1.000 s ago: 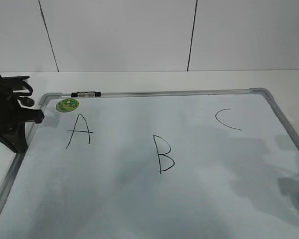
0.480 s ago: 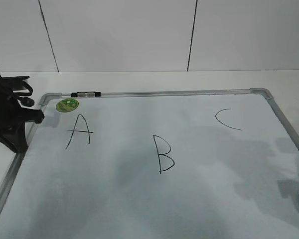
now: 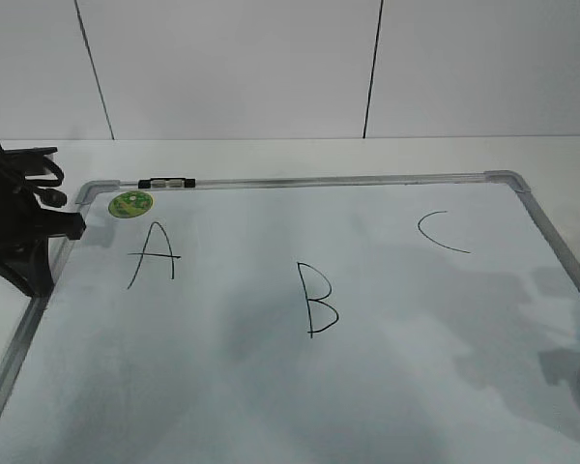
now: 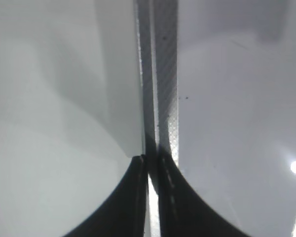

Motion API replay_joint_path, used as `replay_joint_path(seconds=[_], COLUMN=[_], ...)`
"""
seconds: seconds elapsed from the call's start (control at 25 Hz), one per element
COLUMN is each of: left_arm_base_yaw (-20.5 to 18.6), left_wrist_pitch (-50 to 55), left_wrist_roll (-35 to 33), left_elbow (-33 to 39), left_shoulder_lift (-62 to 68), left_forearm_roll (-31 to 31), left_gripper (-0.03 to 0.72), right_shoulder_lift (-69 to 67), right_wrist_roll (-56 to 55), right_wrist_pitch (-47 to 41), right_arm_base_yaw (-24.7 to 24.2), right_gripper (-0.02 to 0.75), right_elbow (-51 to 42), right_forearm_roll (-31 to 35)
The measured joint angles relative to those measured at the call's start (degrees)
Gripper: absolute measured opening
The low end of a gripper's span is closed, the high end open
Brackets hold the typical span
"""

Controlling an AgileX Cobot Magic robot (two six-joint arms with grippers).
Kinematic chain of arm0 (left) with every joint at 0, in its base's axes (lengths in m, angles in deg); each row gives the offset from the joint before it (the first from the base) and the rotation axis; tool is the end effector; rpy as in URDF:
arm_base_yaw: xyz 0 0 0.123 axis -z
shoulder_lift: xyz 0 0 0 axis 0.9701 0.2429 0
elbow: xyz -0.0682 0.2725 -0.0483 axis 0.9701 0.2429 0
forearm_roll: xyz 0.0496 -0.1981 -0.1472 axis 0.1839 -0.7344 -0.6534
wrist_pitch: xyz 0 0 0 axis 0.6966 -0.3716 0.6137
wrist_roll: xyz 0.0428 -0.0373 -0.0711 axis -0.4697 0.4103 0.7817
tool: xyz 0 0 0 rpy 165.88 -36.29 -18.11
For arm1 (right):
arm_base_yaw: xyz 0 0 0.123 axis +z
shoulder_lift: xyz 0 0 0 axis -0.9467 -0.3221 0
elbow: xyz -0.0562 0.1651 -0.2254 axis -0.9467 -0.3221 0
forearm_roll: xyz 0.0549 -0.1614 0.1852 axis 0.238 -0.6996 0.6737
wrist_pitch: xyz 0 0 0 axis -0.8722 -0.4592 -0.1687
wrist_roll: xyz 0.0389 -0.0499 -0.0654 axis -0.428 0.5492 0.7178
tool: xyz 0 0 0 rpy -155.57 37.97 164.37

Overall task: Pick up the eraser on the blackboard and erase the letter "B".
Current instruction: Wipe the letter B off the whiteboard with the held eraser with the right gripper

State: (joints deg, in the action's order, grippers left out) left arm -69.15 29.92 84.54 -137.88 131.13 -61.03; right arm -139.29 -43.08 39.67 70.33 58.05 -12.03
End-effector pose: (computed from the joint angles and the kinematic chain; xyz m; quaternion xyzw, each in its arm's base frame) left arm 0.3651 -0.0525 0.1536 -0.0026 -0.9988 0.0495 0.0042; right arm 0.1956 -0.0016 0.1763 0.0240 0.9996 0.0079 0.0081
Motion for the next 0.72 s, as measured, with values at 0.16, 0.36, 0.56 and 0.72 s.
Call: replay_joint_path(seconds=[0.16,0.36,0.56,0.72], left_arm_base_yaw=[0.0,0.0,0.0,0.0], left_wrist_pitch=[0.0,0.0,0.0,0.1], left_wrist_roll=[0.0,0.0,0.0,0.0], left_elbow=[0.0,0.0,0.0,0.0], left_shoulder_lift=[0.0,0.0,0.0,0.0], left_forearm_roll=[0.0,0.2,0.2,0.2], left_gripper=[0.019,0.019,0.019,0.019], right_shoulder_lift=[0.0,-0.4,-0.4,-0.4], right_wrist_roll=[0.0,0.0,-0.2,-0.3], right_wrist_pitch=[0.0,-3.6,-8.1,-11.8], right_arm_base_yaw=[0.0,0.0,0.0,0.0], right_gripper=[0.551,0.55,0.549,0.549], right_elbow=[0.0,1.9,5.9,8.9], right_forearm_roll=[0.0,0.5,0.5,1.5])
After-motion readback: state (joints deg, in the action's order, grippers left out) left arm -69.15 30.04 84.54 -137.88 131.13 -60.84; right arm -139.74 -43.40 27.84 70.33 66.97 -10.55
